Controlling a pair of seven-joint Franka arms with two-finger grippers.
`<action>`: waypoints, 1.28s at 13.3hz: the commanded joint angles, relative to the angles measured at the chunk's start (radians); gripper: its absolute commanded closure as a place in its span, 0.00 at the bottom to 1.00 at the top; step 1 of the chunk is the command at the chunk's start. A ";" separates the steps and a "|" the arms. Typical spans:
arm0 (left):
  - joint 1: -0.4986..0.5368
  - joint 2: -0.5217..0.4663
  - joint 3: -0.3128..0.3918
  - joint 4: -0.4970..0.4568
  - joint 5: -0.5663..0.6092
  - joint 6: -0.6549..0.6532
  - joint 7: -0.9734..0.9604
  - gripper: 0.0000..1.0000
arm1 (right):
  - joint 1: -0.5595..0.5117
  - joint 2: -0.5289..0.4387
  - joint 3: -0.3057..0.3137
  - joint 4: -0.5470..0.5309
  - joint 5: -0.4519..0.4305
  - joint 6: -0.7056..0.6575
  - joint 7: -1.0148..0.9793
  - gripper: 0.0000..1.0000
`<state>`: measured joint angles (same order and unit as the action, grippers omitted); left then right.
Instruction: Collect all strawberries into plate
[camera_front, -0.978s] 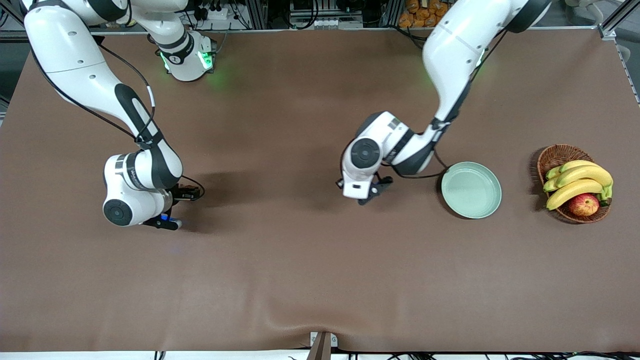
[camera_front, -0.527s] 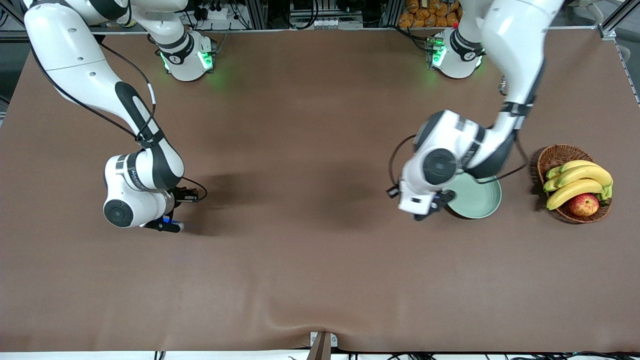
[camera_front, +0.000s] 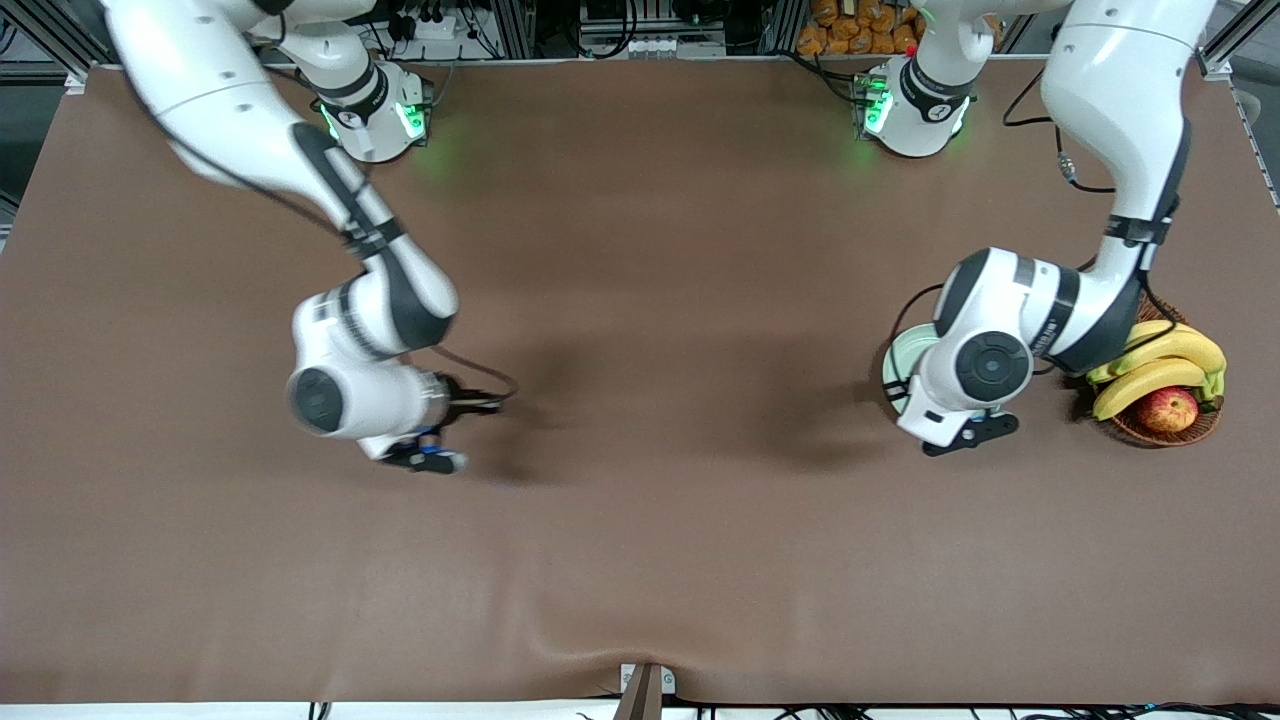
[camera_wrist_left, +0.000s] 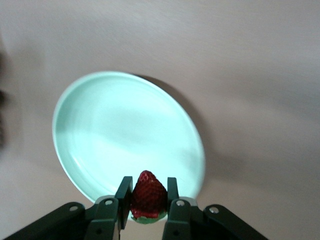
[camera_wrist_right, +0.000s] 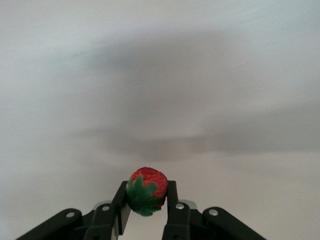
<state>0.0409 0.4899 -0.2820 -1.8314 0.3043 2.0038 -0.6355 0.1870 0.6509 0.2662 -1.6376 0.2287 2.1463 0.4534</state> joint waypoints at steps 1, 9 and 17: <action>0.092 -0.021 -0.013 -0.109 0.030 0.137 0.111 0.89 | 0.139 0.030 -0.007 0.005 0.053 0.143 0.155 1.00; 0.099 -0.080 -0.071 -0.068 -0.034 0.074 0.117 0.00 | 0.457 0.208 -0.012 0.168 0.181 0.420 0.335 0.94; 0.039 -0.021 -0.226 0.021 -0.132 0.021 -0.271 0.00 | 0.358 0.150 -0.041 0.153 0.184 0.370 0.324 0.00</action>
<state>0.1080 0.4335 -0.5018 -1.8409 0.1919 2.0322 -0.8380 0.5959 0.8538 0.2196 -1.4759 0.3947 2.6057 0.7848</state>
